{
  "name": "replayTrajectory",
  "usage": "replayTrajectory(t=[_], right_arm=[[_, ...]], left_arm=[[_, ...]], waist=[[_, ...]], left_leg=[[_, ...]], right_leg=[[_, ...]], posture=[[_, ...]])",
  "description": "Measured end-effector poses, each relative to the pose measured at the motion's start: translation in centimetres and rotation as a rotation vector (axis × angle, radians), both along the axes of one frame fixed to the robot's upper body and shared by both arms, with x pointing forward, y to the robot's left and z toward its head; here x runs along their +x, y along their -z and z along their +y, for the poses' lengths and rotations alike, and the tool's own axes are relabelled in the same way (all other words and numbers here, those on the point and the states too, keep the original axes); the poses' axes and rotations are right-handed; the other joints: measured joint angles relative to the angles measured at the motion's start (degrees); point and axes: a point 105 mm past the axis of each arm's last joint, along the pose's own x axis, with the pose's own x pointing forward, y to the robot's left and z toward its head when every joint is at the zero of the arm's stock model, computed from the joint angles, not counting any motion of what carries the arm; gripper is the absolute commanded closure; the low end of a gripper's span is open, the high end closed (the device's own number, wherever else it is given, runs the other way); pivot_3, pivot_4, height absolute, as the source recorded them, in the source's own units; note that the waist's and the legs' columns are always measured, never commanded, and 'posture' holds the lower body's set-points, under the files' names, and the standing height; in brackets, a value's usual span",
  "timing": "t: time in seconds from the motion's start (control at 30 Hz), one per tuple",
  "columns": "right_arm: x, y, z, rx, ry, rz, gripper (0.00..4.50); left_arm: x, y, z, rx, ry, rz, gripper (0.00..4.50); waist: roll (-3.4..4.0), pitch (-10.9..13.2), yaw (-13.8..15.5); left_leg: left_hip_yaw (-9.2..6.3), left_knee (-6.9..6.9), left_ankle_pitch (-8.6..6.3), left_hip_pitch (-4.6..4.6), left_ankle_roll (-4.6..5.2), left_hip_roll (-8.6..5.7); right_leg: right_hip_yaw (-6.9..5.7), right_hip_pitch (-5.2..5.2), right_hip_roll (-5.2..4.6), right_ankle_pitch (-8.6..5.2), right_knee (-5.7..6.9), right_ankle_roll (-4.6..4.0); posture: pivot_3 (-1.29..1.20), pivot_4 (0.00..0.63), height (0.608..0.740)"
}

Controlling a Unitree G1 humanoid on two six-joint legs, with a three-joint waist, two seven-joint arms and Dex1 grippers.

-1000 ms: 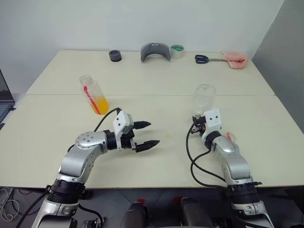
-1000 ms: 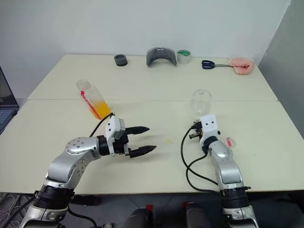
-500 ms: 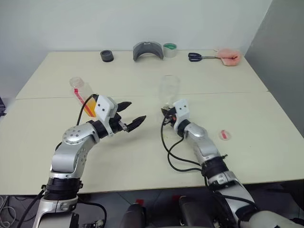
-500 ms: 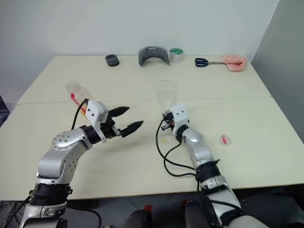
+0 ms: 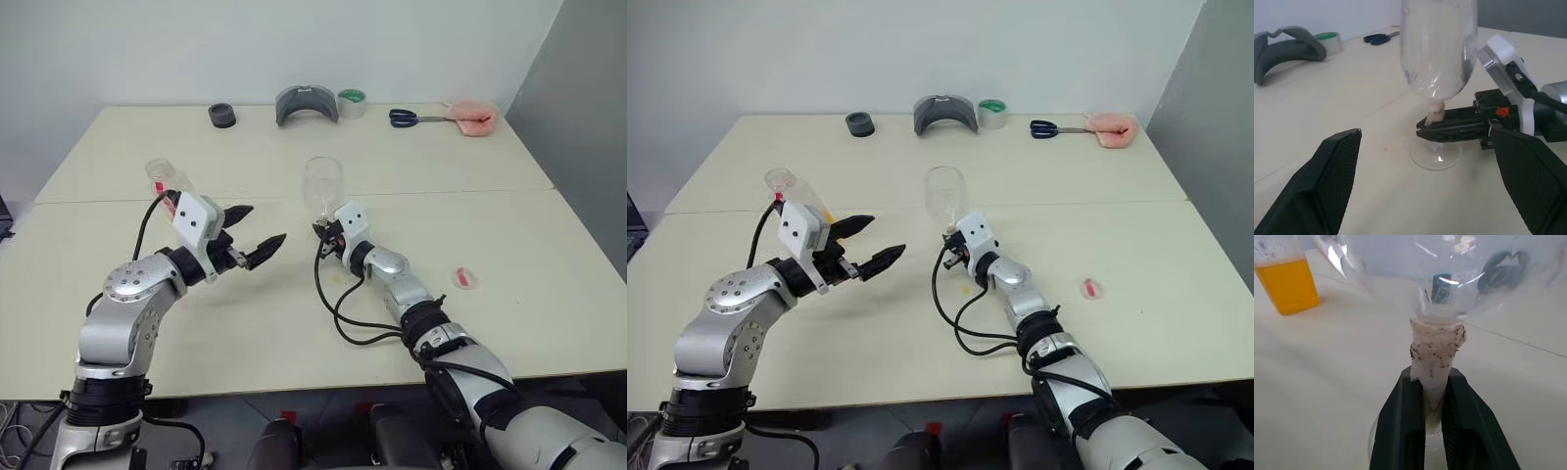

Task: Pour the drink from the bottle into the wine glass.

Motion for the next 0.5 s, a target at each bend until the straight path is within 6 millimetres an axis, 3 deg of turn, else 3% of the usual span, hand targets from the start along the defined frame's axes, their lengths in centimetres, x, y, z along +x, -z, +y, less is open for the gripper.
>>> replayTrajectory(t=[0.1, 0.3, 0.5], right_arm=[[-0.16, 0.86, 0.02, 0.001, -0.005, 0.043, 2.08], [-0.19, 0.72, 0.09, 0.015, -0.012, 0.045, 0.06], [-0.27, 0.61, -0.38, 0.012, -0.023, 0.033, 0.06]], left_arm=[[-0.13, -0.03, -0.13, -0.008, 0.016, 0.006, 0.00], [-0.03, -0.18, -0.17, -0.009, 0.028, -0.003, 0.00], [0.05, -0.67, -0.39, -0.011, 0.038, -0.024, 0.00]], waist=[[0.02, 0.0, 0.0], [0.03, 0.0, 0.0], [0.03, 0.0, 0.0]], left_leg=[[0.01, 0.00, 0.00, -0.02, 0.00, -0.01], [0.02, -0.02, 0.00, -0.03, 0.00, -0.02], [0.00, -0.02, 0.00, -0.04, 0.00, -0.02]], right_leg=[[0.01, -0.02, 0.00, 0.00, -0.01, 0.00], [0.02, -0.03, -0.01, 0.00, -0.05, 0.00], [0.01, -0.02, -0.02, 0.00, -0.05, 0.00]], posture=[[0.00, 0.150, 0.740], [0.00, 0.150, 0.740], [0.00, 0.150, 0.740]])
